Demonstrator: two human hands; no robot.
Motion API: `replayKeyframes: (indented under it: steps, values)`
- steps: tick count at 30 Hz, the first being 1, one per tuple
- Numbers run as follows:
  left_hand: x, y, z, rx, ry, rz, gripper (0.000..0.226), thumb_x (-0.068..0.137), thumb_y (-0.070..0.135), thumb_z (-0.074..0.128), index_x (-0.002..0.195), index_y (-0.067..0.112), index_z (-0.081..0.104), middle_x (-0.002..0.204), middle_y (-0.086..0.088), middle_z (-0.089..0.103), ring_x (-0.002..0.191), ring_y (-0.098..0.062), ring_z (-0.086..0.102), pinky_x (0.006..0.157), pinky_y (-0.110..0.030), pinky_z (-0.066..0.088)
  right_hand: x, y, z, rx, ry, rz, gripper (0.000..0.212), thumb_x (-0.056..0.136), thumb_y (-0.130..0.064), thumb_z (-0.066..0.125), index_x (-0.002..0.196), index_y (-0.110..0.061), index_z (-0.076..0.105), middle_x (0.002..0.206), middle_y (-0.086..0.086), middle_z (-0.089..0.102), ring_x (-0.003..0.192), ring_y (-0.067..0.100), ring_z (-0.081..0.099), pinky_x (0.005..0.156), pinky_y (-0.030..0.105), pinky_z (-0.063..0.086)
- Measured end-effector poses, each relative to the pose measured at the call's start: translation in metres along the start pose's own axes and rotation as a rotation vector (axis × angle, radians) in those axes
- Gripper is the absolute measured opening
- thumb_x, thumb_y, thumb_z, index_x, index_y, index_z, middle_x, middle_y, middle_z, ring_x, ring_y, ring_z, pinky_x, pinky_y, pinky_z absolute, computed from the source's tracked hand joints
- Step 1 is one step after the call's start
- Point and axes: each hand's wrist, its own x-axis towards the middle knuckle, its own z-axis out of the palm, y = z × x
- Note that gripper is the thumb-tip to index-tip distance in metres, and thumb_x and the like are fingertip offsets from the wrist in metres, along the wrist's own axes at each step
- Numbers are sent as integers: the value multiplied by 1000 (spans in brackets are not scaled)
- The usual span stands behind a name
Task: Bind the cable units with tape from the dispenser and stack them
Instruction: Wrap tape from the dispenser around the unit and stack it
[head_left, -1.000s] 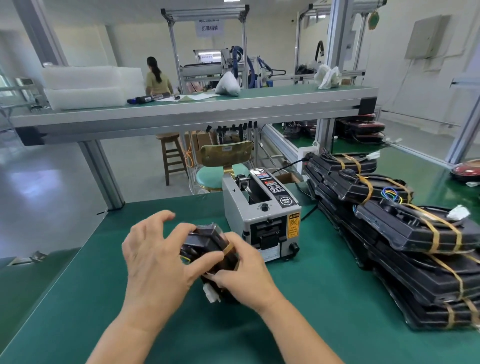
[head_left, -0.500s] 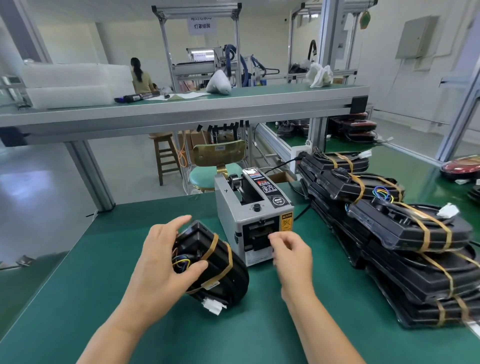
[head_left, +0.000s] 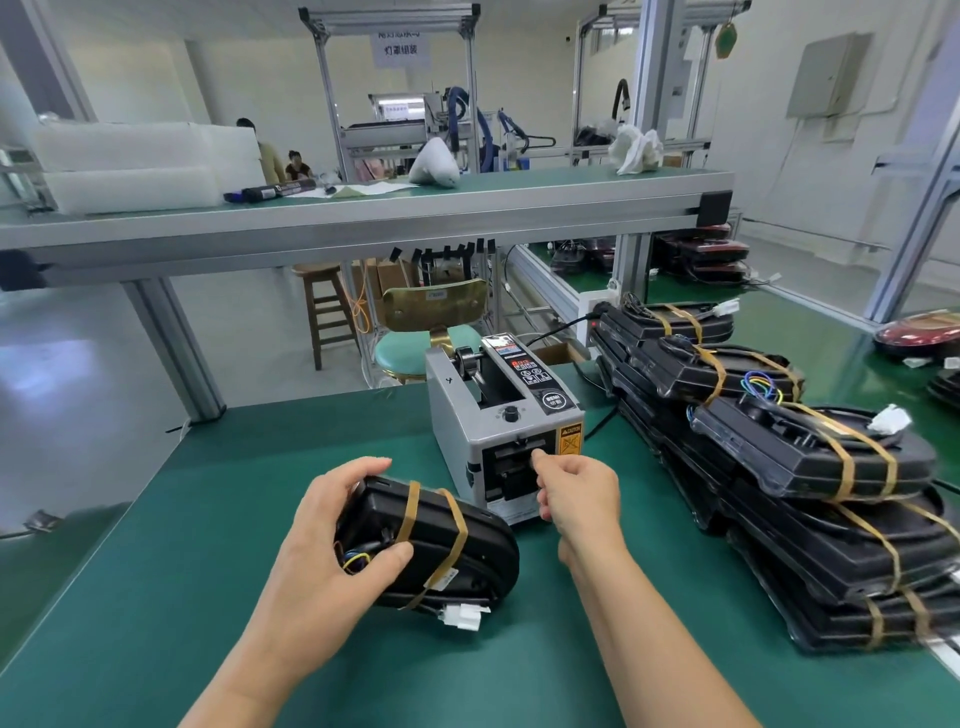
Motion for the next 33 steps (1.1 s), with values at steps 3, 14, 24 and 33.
replayKeyframes:
  steps: [3, 14, 24, 33]
  values:
    - [-2, -2, 5, -45, 2, -22, 69, 74, -2, 78, 116, 46, 51, 108, 18, 60, 96, -6, 63, 81, -15, 51, 0, -5, 4, 22, 1, 60, 16, 86, -22, 70, 78, -8, 68, 41, -8, 54, 37, 8, 44, 47, 26, 42]
    - [-10, -1, 18, -128, 22, -44, 66, 70, 0, 82, 111, 43, 53, 102, 16, 63, 89, -9, 64, 80, -30, 56, -2, -13, 19, -6, 111, 93, 9, 77, -14, 67, 68, -15, 65, 49, -4, 60, 51, 15, 52, 51, 28, 46]
    - [-33, -3, 48, -262, 145, -65, 46, 72, 39, 73, 113, 46, 52, 111, 18, 63, 103, -9, 63, 85, -10, 45, -94, -43, 3, 320, -162, -33, 25, 84, -13, 71, 60, -20, 70, 46, -5, 44, 38, 7, 33, 37, 16, 30]
    - [-38, 7, 64, -306, 255, -57, 39, 75, 24, 73, 104, 42, 54, 103, 12, 67, 100, -13, 67, 84, -16, 49, -145, -28, 4, 349, -351, 139, 17, 89, -3, 62, 77, 9, 64, 49, 2, 45, 32, 9, 31, 33, 14, 21]
